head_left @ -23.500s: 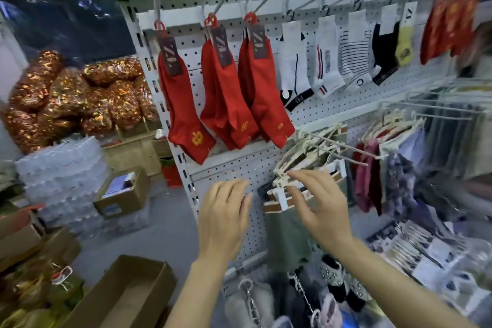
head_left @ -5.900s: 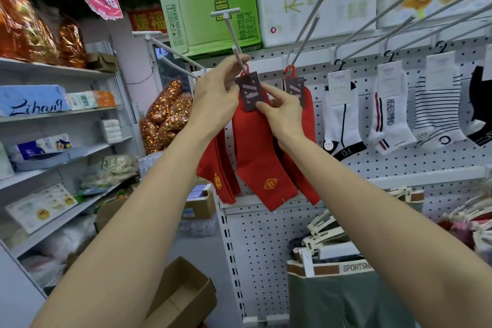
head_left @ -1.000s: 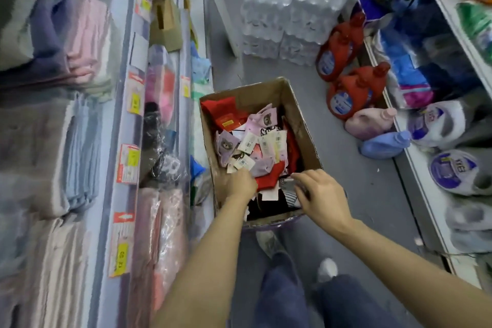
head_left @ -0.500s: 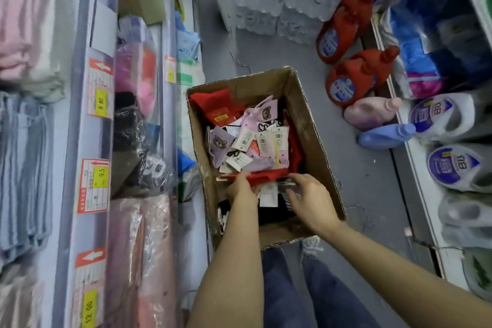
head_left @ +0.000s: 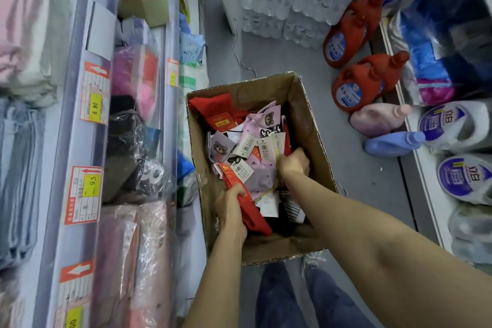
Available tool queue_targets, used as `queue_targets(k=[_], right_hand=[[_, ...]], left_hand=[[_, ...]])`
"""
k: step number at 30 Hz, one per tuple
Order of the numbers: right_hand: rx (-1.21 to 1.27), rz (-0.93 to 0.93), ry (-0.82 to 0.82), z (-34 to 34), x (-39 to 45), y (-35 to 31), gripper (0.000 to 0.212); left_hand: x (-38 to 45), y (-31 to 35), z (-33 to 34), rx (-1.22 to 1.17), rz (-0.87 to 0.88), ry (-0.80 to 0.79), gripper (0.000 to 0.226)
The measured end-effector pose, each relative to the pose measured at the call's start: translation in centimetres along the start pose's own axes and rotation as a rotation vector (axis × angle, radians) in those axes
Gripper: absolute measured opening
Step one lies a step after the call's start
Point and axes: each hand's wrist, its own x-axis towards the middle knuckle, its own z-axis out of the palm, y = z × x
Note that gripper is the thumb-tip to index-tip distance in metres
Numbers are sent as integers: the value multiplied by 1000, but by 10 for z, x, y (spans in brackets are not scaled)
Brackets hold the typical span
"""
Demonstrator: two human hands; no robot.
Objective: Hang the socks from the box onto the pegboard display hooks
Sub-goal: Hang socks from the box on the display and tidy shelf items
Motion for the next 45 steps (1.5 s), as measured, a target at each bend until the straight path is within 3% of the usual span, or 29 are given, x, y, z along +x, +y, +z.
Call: queue_targets(k=[3, 7, 10, 12, 15, 17, 19, 20, 26, 31, 34, 40, 45], right_hand=[[-121, -89, 5, -2, 1, -3, 30], [-623, -663, 55, 7, -15, 14, 55], [-783, -665, -101, 19, -17, 40, 72], [-616, -625, -140, 27, -16, 50, 66], [-150, -421, -40, 28, -12, 38, 49], [-3, -273, -37, 26, -5, 24, 56], [-18, -235, -71, 27, -1, 13, 84], [-56, -240, -87, 29, 0, 9, 89], [-152, -231, -35, 17, 0, -5, 35], [-175, -348, 20, -9, -19, -7, 34], [-59, -429, 31, -20, -36, -7, 29], [487, -445, -307, -57, -72, 2, 37], [573, -512, -492, -105, -103, 18, 41]], left_hand=[[-1, 2, -1, -91, -14, -57, 62], [-6, 9, 1, -135, 65, -91, 38], [-7, 14, 3, -131, 101, -144, 31], [-7, 17, 1, -125, 76, -191, 34], [2, 17, -5, -61, 36, -179, 21], [4, 16, -8, -22, 20, -155, 22], [4, 16, -9, -12, 19, -158, 25], [4, 16, -10, -5, 26, -160, 25], [3, 21, -10, 68, 121, -173, 23], [-9, 27, -6, 117, 276, -189, 30], [-21, 28, -8, 77, 400, -181, 41], [-59, 18, -21, -31, 528, -119, 66], [-108, -7, -30, -120, 588, -62, 63]])
